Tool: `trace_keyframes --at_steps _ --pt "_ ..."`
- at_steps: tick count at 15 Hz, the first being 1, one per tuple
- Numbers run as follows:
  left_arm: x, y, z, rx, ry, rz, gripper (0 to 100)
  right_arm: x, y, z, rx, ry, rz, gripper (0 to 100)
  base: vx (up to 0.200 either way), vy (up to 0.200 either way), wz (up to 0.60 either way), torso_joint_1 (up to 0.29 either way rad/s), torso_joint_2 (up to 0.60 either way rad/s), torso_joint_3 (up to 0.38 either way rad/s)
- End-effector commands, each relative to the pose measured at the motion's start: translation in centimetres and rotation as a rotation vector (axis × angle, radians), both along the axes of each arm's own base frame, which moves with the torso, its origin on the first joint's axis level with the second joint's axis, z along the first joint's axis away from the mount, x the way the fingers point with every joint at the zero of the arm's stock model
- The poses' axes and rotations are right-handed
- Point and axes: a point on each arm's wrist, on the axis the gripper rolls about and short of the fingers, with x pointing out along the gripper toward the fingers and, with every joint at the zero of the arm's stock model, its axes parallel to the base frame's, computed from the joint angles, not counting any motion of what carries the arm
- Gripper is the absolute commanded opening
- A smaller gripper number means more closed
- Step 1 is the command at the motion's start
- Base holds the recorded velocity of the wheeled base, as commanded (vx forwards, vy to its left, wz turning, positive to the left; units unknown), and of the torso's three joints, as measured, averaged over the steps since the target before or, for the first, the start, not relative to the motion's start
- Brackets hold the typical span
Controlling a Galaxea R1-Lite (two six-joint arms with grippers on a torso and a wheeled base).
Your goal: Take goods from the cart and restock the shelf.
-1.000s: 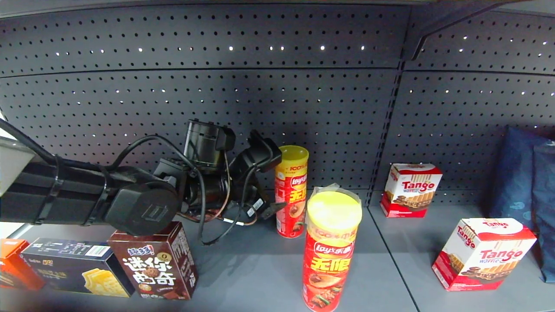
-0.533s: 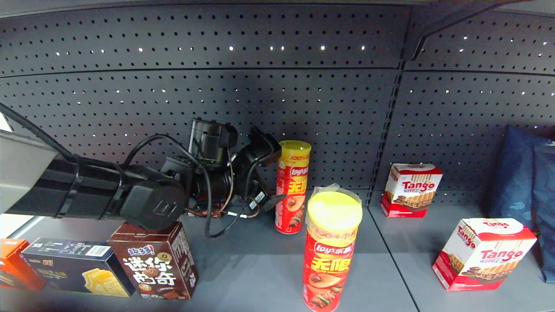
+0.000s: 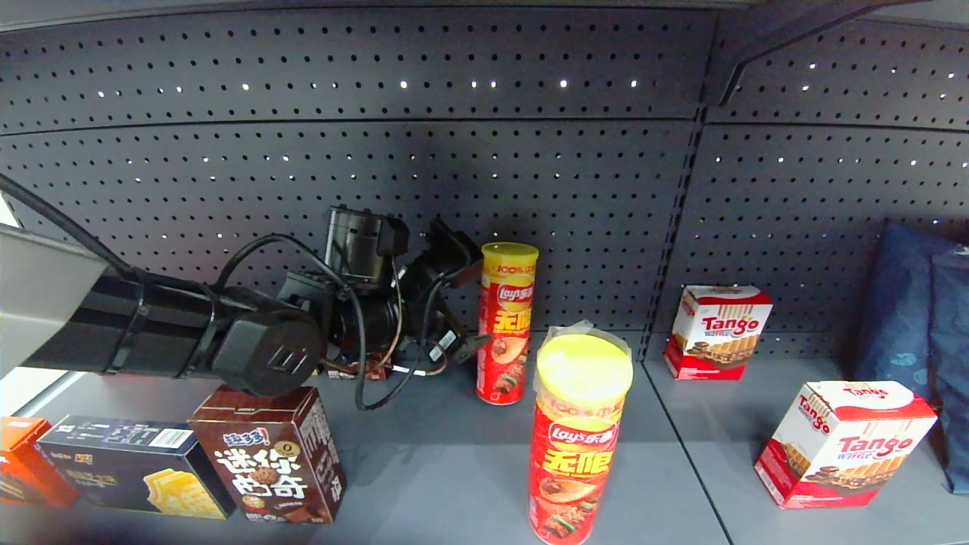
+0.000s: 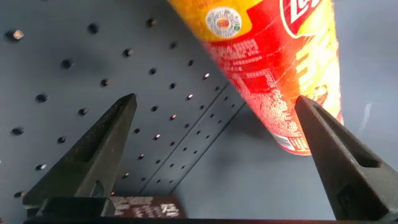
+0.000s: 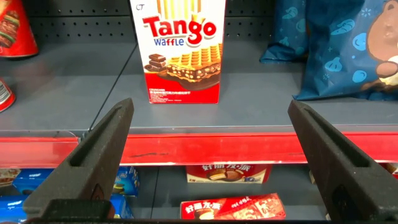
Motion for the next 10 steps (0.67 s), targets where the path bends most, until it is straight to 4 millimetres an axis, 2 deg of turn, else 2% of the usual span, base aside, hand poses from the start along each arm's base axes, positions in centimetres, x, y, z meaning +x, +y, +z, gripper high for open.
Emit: trace_keyframes --at_steps 1,5,10 --pt "0.2 0.5 0.0 0.003 0.001 0.013 100 0.0 0.0 0.0 -0.001 0.000 0.000 100 0.000 0.000 0.00 0.000 0.00 0.000" --pt "0.1 0.7 -0.1 0.008 0.002 0.025 100 0.0 0.0 0.0 -0.001 0.000 0.000 100 0.000 0.000 0.00 0.000 0.00 0.000" --pt "-1.2 1.5 -0.3 -0.001 -0.009 0.028 100 0.0 0.0 0.0 -0.001 0.000 0.000 100 0.000 0.000 0.00 0.000 0.00 0.000"
